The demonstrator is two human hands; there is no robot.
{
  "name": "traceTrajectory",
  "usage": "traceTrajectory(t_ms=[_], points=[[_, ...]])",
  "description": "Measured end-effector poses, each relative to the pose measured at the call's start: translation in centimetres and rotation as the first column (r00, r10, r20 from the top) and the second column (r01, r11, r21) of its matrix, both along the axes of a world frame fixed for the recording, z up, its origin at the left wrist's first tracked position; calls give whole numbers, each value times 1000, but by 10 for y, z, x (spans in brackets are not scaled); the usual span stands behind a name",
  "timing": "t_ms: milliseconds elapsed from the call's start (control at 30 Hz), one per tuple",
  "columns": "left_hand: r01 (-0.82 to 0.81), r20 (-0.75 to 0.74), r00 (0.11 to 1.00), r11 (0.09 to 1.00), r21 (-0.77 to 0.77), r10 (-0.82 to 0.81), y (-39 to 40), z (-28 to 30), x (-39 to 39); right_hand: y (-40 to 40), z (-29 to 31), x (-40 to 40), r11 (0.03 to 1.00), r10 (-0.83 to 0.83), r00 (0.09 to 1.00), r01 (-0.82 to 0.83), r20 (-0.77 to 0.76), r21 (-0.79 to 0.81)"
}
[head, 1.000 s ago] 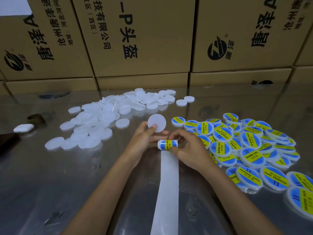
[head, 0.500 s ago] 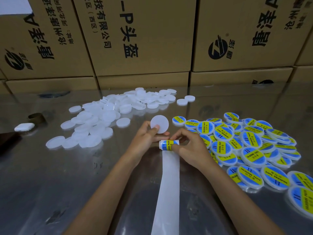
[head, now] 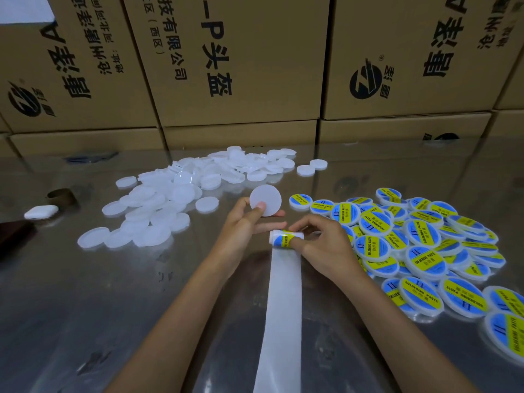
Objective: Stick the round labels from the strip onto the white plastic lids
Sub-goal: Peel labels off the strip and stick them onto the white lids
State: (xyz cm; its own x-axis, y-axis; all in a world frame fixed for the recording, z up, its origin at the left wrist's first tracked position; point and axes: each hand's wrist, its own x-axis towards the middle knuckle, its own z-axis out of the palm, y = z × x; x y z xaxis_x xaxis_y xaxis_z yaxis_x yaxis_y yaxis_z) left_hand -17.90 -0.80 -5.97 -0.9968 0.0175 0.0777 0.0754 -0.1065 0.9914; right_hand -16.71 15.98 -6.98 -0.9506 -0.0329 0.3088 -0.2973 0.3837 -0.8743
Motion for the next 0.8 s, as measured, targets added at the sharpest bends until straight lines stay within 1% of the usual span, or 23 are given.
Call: traceTrajectory(t_ms=[67,200,333,400,567,633,700,800], points=[[13,-4,1000,1000,-5,-13,1,0,1,0,0,0,1000,-7,1000,7,-19,18],[28,15,1000,999,-23,-27,4,-3,2,1,-3,-1,994,-18,998,25,-66,104],[17,12,1000,1000,-18,-16,3,-3,2,0,-3,-2,995,-1,998,8,-68,104],[13,12,1000,1000,-23,-13,3,-2,3,-1,-3,-2,991,15,996,-4,-87,132],[4,16,1000,999,-36,-4,8,-1,6,-3,-4,0,973,52,980,-7,-190,232],[-15,16,1000,996,-84,16,11,-1,6,-4,-1,2,976,72,968,-19,-240,216],[-31,15,999,992,-120,33,12,-2,7,-5,4,4,988,82,959,-41,-270,152],[-70,10,997,994,-78,71,14,-1,8,-5,8,5,997,74,963,-70,-261,27]])
